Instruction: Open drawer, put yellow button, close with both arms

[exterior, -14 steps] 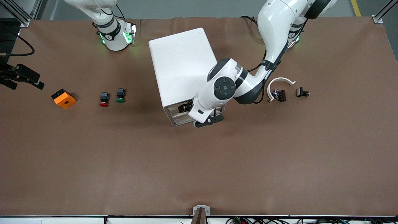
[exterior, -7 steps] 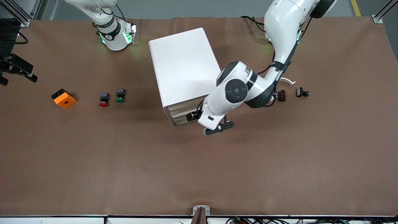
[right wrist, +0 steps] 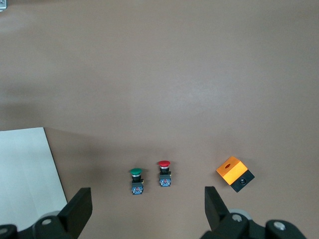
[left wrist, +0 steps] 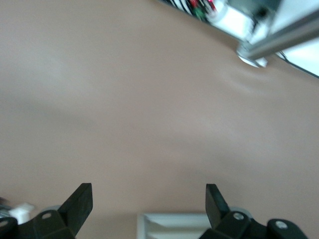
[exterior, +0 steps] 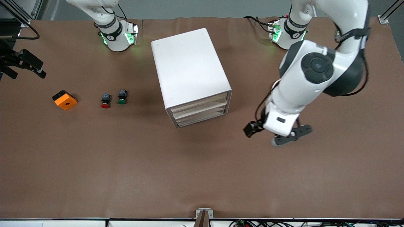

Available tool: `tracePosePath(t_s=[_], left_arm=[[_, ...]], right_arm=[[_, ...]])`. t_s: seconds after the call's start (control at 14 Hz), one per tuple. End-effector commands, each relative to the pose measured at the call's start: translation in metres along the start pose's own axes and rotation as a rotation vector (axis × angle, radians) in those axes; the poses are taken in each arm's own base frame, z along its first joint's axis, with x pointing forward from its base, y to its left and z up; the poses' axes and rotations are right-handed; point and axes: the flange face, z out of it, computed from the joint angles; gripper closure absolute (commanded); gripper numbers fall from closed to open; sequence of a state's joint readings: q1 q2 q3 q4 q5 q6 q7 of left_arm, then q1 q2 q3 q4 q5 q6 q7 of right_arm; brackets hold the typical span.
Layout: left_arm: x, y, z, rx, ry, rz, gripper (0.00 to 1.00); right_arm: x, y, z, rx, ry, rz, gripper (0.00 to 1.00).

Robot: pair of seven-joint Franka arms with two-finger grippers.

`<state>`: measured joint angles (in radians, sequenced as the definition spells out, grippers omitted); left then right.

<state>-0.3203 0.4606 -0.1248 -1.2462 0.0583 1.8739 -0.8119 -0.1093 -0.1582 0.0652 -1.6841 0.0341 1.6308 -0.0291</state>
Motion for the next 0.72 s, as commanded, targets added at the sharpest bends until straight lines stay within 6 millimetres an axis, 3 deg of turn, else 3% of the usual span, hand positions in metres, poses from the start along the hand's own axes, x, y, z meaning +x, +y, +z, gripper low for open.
tracePosePath(t_s=[0.0,0.07,0.29,0.64], left_arm=[[0.011,-0.040,-0.030,0.081,0.016,-0.002,0.00],[0.017,-0.059,-0.040,0.104,-0.002,-0.013,0.00],[0.032,-0.109,-0.077,0.142,-0.030,0.042,0.00],[0.027,-0.172,-0.132,0.184,-0.084,0.109,0.00]], right_arm=[[-0.012,-0.013,-0.032,-0.009,-0.006,-0.002,0.00],[-0.015,-0.020,-0.046,-0.009,0.001,-0.011,0.00],[-0.018,-0.015,-0.049,0.000,-0.015,0.004,0.00],[-0.017,-0.012,-0.046,-0.001,-0.021,0.007,0.00]])
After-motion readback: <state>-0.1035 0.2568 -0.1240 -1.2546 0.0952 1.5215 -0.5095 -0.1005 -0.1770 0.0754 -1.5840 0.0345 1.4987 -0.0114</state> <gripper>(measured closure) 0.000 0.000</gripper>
